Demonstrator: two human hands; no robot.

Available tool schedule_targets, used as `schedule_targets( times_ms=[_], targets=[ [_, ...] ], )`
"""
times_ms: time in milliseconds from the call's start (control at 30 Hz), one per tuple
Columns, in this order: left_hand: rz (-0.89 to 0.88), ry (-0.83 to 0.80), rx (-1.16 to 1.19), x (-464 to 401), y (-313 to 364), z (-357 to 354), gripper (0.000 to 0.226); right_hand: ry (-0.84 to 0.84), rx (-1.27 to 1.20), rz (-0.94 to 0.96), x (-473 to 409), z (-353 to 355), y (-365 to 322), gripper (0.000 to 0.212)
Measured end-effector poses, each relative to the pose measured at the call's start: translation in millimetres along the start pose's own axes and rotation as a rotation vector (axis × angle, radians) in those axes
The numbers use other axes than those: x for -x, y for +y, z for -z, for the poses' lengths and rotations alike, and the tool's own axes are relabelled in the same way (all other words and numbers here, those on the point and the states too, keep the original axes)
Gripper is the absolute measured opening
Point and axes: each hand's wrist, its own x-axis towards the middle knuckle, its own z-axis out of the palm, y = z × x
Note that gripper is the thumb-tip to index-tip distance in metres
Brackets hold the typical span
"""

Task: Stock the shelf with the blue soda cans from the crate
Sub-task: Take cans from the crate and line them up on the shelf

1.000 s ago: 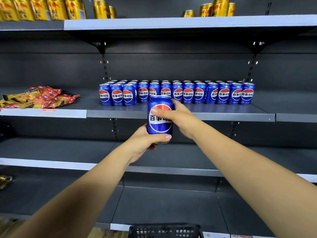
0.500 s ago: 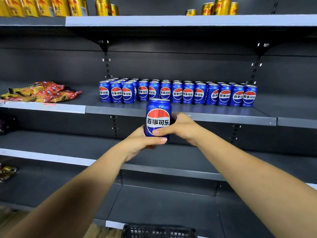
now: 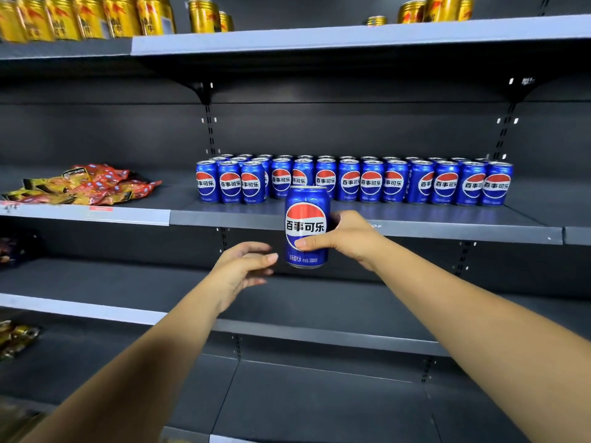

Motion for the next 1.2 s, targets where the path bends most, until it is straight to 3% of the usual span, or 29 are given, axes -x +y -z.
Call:
schedule_targets(
  times_ms=[133,267,533,600,800,1200],
  targets=[
    [-0.023,0.185,0.034,-44.0,4.1,38.8,0.011,0.069,-0.022,-0.007,-36.8,-16.6,1.4,0.032],
    [-0.049,0.305,0.091,-93.1,7.6,77.6,0.015,0.177,-0.038,-0.006,-79.3,-37.0,2.6,0.044],
    [-0.091,0.321,0.057,-160.0,21.5,133.0,0.020,0.400,-0.090,-0.026,-156.0,-61.4,2.3,0.051],
    [-0.125,0.317,-0.017,-173.2,25.2,142.1,0.022,0.452,-0.083,-0.051,-171.8,-67.1,5.2,0.050],
    [-0.301,0.352,-0.556,-204.5,22.7,166.6,0.016,0.657,-0.104,-0.125,-209.6,-75.8,18.5,0.058],
    [-0.340,0.363,-0.766,-254.6,26.9,201.1,0.019,0.766,-0.098,-0.237,-261.2,-83.7,34.8,0.064]
  ],
)
